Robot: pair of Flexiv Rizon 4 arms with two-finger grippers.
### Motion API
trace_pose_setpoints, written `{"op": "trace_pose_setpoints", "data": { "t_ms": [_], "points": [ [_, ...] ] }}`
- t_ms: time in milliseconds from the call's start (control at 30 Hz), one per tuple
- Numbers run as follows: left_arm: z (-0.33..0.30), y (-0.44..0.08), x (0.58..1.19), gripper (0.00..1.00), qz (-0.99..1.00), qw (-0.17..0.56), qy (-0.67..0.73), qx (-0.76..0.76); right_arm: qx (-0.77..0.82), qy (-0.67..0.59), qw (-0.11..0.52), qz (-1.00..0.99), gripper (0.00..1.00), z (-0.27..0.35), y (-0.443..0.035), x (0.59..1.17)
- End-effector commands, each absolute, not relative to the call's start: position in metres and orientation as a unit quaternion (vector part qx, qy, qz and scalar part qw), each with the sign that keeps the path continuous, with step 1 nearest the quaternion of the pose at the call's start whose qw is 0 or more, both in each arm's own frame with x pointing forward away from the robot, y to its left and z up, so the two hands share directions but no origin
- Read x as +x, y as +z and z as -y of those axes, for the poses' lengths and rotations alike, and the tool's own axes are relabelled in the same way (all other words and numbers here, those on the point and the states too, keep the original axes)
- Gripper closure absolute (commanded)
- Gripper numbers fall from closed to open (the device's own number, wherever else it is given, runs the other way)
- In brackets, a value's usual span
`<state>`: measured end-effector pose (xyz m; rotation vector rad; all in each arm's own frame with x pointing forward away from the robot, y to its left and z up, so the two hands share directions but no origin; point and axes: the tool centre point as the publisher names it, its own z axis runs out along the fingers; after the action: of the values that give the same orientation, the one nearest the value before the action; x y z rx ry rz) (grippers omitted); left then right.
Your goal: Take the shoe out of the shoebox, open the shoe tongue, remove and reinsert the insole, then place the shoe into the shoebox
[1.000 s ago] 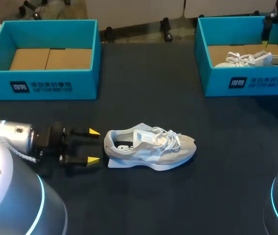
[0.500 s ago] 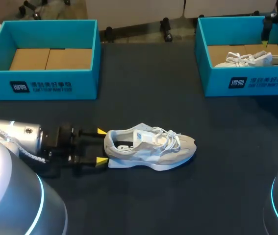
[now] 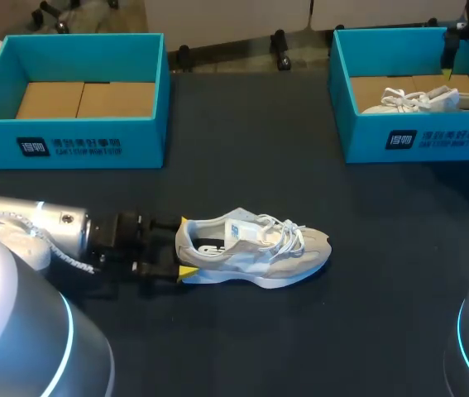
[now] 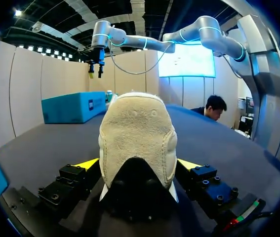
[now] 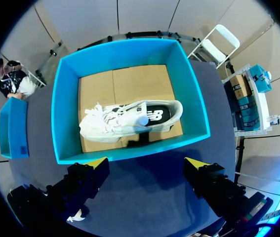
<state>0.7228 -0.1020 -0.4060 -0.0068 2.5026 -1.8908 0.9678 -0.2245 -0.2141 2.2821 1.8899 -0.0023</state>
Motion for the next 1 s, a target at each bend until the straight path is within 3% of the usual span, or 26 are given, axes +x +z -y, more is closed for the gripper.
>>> {"op": "trace_pose_setpoints", "data": {
  "t_ms": [33, 767, 833, 900, 967, 1000],
  "points": [
    [0.109, -0.412, 0.724, 0.00, -0.798, 0.003, -0.602, -0.005, 0.767, 0.000, 0.090, -0.635, 0.00, 0.225, -0.214, 0.967],
    [0.122, -0.418, 0.724, 0.00, -0.797, -0.001, -0.604, -0.017, 0.767, 0.000, 0.090, -0.635, 0.00, 0.225, -0.214, 0.967],
    [0.122, -0.418, 0.723, 0.11, -0.797, -0.004, -0.604, -0.019, 0.767, 0.000, 0.090, -0.635, 0.00, 0.225, -0.214, 0.967],
    [0.123, -0.419, 0.723, 0.55, -0.797, -0.005, -0.604, -0.018, 0.767, 0.000, 0.090, -0.635, 0.00, 0.225, -0.214, 0.967],
    [0.124, -0.418, 0.723, 0.88, -0.797, -0.005, -0.604, -0.018, 0.767, 0.000, 0.090, -0.635, 0.00, 0.225, -0.214, 0.967],
    [0.124, -0.418, 0.723, 1.00, -0.796, -0.007, -0.605, -0.017, 0.767, 0.000, 0.090, -0.635, 0.00, 0.225, -0.214, 0.967]
  ]
}}
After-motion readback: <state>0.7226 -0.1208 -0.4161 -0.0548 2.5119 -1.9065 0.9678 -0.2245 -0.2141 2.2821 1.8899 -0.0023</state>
